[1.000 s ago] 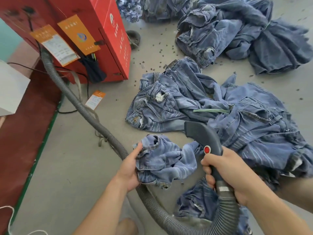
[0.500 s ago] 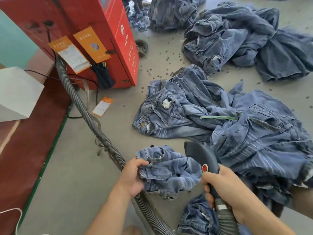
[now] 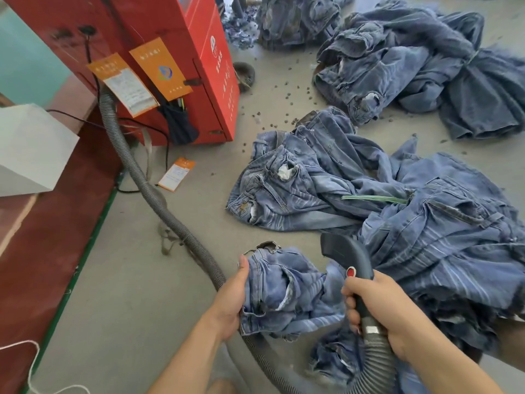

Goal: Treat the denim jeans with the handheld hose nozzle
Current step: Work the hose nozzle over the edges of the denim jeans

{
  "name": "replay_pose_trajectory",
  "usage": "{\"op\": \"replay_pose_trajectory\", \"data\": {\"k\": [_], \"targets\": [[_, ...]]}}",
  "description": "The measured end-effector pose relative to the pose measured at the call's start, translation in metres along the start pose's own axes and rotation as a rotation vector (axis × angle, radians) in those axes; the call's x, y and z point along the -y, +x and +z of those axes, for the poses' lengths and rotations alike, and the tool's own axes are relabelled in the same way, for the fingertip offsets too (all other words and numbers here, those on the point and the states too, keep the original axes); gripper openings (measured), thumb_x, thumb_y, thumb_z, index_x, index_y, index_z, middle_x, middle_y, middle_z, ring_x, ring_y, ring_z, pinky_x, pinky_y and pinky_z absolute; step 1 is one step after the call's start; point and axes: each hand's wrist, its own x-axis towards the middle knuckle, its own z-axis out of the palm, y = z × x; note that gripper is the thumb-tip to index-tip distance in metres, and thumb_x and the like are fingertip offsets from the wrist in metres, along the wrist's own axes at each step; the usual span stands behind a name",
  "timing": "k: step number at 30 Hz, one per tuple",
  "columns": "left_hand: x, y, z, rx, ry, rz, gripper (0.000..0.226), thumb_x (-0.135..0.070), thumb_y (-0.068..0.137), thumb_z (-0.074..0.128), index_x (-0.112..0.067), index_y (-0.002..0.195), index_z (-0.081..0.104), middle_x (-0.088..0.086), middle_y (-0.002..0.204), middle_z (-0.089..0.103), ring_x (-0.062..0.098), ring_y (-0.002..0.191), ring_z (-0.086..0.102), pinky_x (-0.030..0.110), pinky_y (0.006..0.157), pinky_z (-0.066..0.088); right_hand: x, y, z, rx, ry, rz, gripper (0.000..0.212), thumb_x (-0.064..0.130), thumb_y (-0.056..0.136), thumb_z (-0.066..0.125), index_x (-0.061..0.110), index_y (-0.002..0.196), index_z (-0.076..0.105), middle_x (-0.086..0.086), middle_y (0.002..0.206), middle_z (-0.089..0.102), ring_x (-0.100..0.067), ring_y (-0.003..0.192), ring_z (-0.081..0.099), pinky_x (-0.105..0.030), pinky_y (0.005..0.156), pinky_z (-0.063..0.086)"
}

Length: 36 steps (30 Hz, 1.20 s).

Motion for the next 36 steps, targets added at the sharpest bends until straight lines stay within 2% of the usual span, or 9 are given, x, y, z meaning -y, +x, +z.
{"op": "replay_pose_trajectory", "data": {"k": [5, 10, 13, 16, 22, 27, 31, 33, 36], "targets": [[-0.004, 0.003, 0.002, 0.072, -0.134, 0.01, 0.09, -0.076, 0.097, 0.016, -0.012, 0.141, 0.062, 0.018, 0.138, 0.065, 0.034, 0.13, 0.062, 0.051, 0.116, 0.042, 0.006, -0.038, 0.021, 0.214, -0.216, -0.052, 0.016, 0.007, 0.088, 0.061, 0.012, 0.086, 0.046, -0.015, 0.063, 0.051, -0.024, 0.042, 0.044, -0.031, 0.045, 0.039], [-0.009, -0.011, 0.005, 0.505, -0.371, -0.052, 0.124, -0.097, 0.077, 0.01, -0.005, 0.157, 0.038, 0.028, 0.159, 0.038, 0.043, 0.149, 0.036, 0.058, 0.119, 0.033, 0.0, -0.048, 0.057, 0.15, -0.825, -0.258, 0.02, 0.037, 0.075, 0.061, 0.025, 0.087, 0.05, 0.005, 0.056, 0.06, -0.006, 0.041, 0.053, -0.022, 0.044, 0.04], [-0.009, -0.016, 0.005, 0.785, -0.499, -0.057, 0.13, -0.1, 0.074, 0.012, -0.004, 0.163, 0.016, 0.031, 0.165, 0.019, 0.047, 0.154, 0.018, 0.061, 0.125, 0.013, 0.0, -0.036, 0.065, 0.034, -0.758, -0.288, 0.014, 0.022, 0.087, 0.06, 0.02, 0.097, 0.05, -0.001, 0.062, 0.06, -0.012, 0.039, 0.053, -0.025, 0.045, 0.04], [-0.007, -0.015, 0.002, 0.873, -0.506, -0.047, 0.13, -0.1, 0.074, 0.012, -0.005, 0.163, 0.018, 0.031, 0.165, 0.02, 0.048, 0.154, 0.018, 0.064, 0.125, 0.01, 0.002, -0.033, 0.054, -0.03, -0.534, -0.263, 0.015, 0.016, 0.09, 0.059, 0.009, 0.1, 0.05, -0.015, 0.069, 0.059, -0.027, 0.046, 0.054, -0.036, 0.051, 0.045], [-0.009, -0.009, 0.005, 0.829, -0.515, -0.055, 0.129, -0.101, 0.073, 0.014, -0.009, 0.162, 0.026, 0.028, 0.165, 0.025, 0.047, 0.153, 0.024, 0.063, 0.124, 0.015, -0.009, -0.049, 0.05, 0.143, -0.777, -0.236, 0.021, 0.033, 0.073, 0.061, 0.02, 0.088, 0.055, -0.001, 0.058, 0.062, -0.011, 0.042, 0.054, -0.027, 0.051, 0.042], [-0.002, -0.008, 0.003, 0.618, -0.457, -0.067, 0.108, -0.089, 0.087, 0.015, -0.011, 0.158, 0.039, 0.024, 0.162, 0.036, 0.043, 0.151, 0.032, 0.059, 0.123, 0.025, 0.001, -0.034, 0.049, 0.083, -0.522, -0.229, 0.01, 0.008, 0.089, 0.058, 0.01, 0.096, 0.05, -0.012, 0.058, 0.056, -0.026, 0.043, 0.049, -0.036, 0.05, 0.042], [-0.002, -0.002, 0.014, 0.179, -0.163, 0.045, 0.068, -0.061, 0.102, 0.047, -0.006, 0.138, 0.064, 0.021, 0.14, 0.063, 0.035, 0.134, 0.058, 0.051, 0.118, 0.039, 0.014, -0.039, 0.026, 0.024, -0.288, -0.231, 0.014, 0.002, 0.092, 0.058, 0.01, 0.09, 0.047, -0.016, 0.061, 0.051, -0.027, 0.047, 0.044, -0.035, 0.046, 0.042], [-0.001, 0.003, 0.018, 0.041, -0.188, 0.101, 0.049, -0.038, 0.099, 0.063, 0.002, 0.127, 0.068, 0.024, 0.125, 0.071, 0.038, 0.122, 0.066, 0.051, 0.109, 0.05, 0.021, -0.045, 0.017, 0.027, -0.282, -0.231, 0.015, 0.0, 0.091, 0.057, 0.01, 0.088, 0.046, -0.017, 0.061, 0.051, -0.027, 0.046, 0.044, -0.033, 0.044, 0.041], [-0.003, 0.006, 0.023, -0.047, -0.206, 0.193, 0.028, -0.013, 0.1, 0.062, 0.005, 0.122, 0.065, 0.026, 0.115, 0.074, 0.039, 0.11, 0.071, 0.047, 0.091, 0.06, 0.03, -0.052, 0.011, 0.097, -0.315, -0.199, 0.014, 0.003, 0.092, 0.059, 0.009, 0.088, 0.047, -0.016, 0.061, 0.051, -0.027, 0.044, 0.045, -0.033, 0.044, 0.04]]}}
